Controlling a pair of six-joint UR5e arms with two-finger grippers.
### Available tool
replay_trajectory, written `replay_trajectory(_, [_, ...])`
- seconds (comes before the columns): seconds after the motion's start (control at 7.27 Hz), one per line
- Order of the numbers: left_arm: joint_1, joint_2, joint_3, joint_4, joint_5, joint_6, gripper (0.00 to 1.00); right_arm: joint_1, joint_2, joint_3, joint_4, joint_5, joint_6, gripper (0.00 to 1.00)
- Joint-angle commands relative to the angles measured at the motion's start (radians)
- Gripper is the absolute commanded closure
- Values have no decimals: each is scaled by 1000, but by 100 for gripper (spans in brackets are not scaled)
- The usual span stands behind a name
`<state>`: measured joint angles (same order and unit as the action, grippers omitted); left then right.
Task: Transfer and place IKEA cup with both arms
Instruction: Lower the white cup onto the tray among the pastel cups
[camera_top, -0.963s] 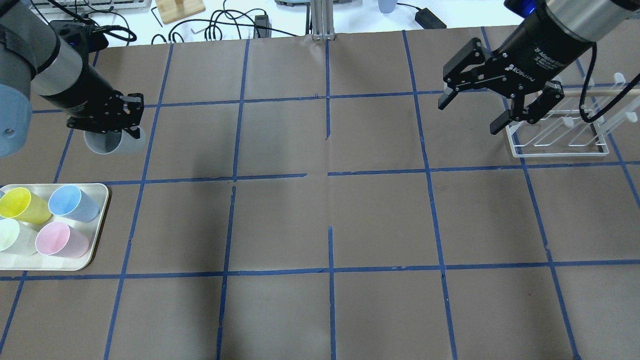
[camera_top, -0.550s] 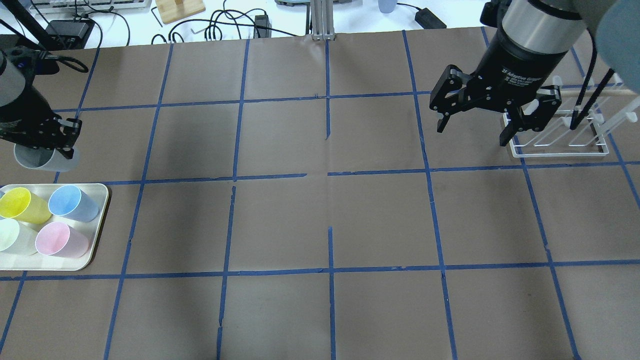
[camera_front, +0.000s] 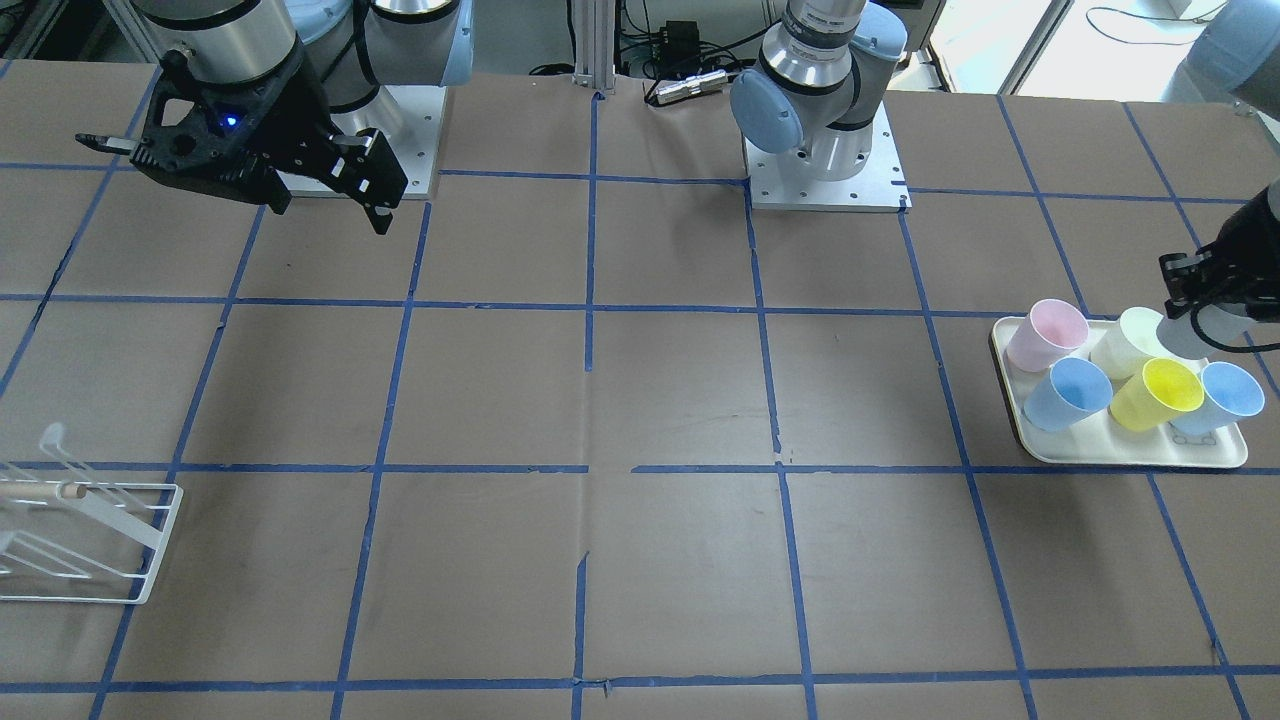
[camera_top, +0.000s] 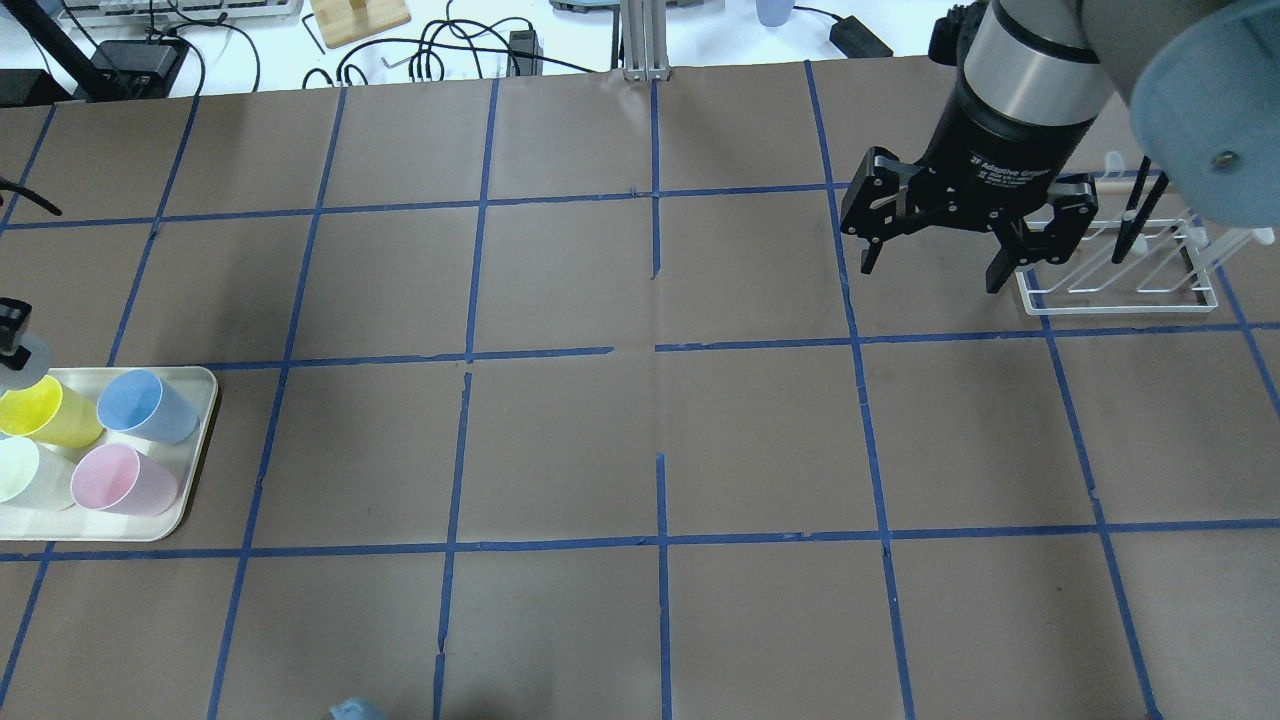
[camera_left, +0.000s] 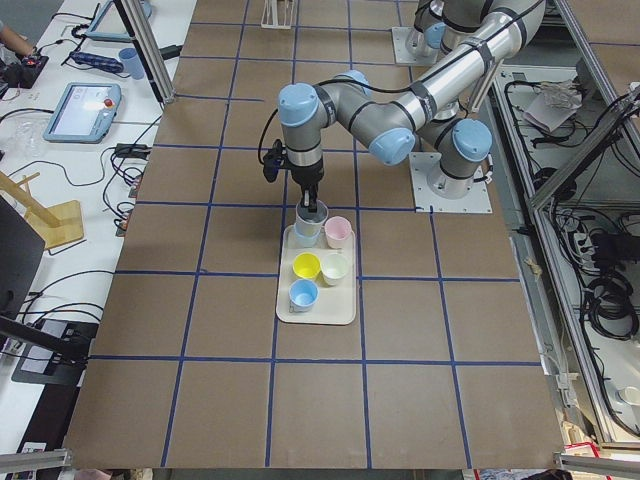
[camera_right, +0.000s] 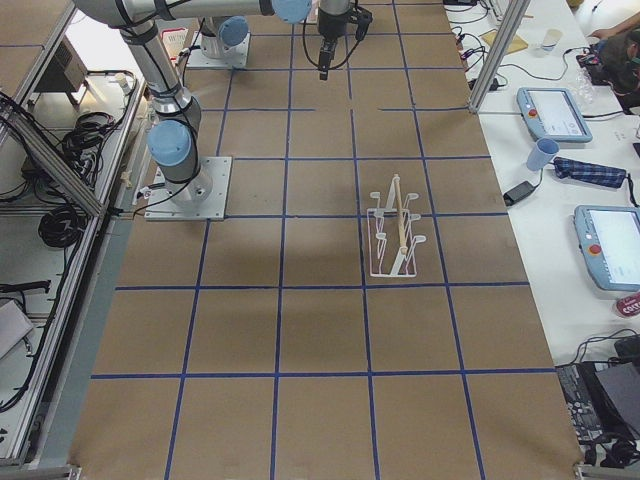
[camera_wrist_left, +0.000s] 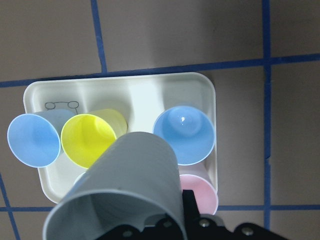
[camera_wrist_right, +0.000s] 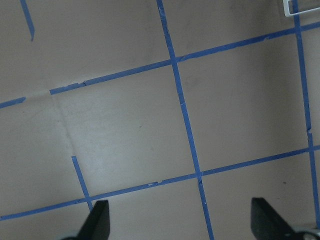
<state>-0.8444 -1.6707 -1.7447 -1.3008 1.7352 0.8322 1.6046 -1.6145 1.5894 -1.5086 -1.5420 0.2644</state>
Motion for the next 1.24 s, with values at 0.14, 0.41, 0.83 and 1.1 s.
replay_trajectory(0.14, [181,-38,-4,77,0,214,100,-52,-1,3,-30,-4,-14,0])
replay_trajectory(0.41, [217,-88,-16,126,1,467,100,-57,-13,4,-22,-3,-24,0])
replay_trajectory(0.83, [255,-124,-41,246,15,1139,100,-58,-25,3,-22,-1,-28,0])
replay_trajectory(1.1, [309,-142,-117,303,7,1257,100,-55,-44,3,-15,-7,-16,0])
